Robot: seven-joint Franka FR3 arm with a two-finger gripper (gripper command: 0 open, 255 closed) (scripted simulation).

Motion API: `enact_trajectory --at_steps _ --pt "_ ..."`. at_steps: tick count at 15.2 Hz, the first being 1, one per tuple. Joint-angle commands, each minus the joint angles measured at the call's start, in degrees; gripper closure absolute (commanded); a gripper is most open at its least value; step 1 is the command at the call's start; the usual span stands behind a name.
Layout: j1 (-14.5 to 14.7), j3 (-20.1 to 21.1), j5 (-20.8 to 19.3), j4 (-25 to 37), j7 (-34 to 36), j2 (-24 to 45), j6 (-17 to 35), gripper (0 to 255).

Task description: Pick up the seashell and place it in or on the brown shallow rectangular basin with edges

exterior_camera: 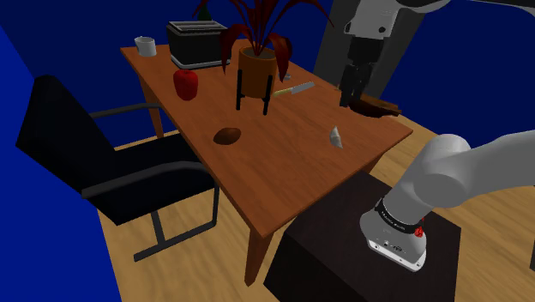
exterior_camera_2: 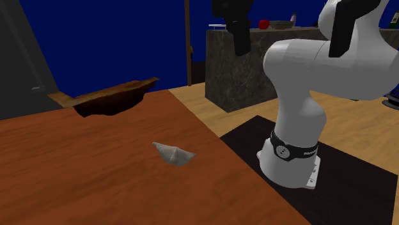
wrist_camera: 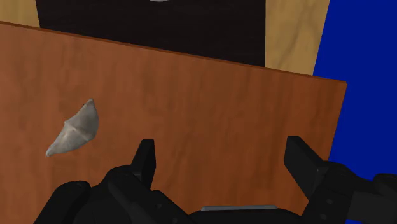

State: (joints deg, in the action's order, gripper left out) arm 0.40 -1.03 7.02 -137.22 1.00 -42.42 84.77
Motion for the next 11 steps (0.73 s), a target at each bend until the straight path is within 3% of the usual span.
enact_trajectory --at_steps 1,11 --pt "0.00 0.00 0.00 0.00 0.00 0.00 0.00 0" --pt "-6.71 -3.55 -7.06 -17.16 -1.00 -2.07 21.52 0"
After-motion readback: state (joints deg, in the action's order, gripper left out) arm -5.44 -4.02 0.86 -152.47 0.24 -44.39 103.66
